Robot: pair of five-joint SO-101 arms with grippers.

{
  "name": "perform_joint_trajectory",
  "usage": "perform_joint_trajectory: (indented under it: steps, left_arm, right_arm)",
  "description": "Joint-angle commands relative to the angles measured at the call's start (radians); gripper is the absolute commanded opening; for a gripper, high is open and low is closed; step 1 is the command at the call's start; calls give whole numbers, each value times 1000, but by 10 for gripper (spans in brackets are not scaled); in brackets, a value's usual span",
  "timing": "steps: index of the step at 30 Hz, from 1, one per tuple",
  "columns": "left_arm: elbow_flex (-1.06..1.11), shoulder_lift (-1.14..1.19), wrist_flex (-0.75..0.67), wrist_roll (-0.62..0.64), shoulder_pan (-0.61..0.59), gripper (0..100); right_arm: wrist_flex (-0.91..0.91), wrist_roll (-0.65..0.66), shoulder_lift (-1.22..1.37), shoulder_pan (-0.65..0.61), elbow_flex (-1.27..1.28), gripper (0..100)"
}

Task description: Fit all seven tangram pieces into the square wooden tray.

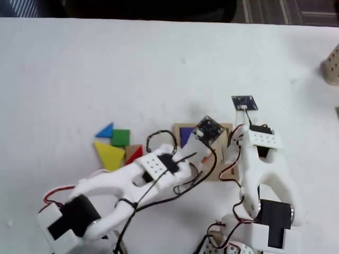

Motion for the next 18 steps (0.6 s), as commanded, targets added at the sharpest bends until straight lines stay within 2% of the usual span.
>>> perform_joint_trajectory:
  steps: [1,9,14,18]
  left_arm:
    - [-54,1,-21,9,-21,23]
    - [-63,1,-23,11,-45,23]
    - [-78,68,-86,12,-44,23]
    - [-186,151,-20,12,-64,23]
  right_arm:
    - [-5,2,-44,-1,-3,155]
    - [-5,2,-45,-1,-2,155]
    - [-5,2,-47,-1,-2,155]
    - [-5,2,-47,1,-2,155]
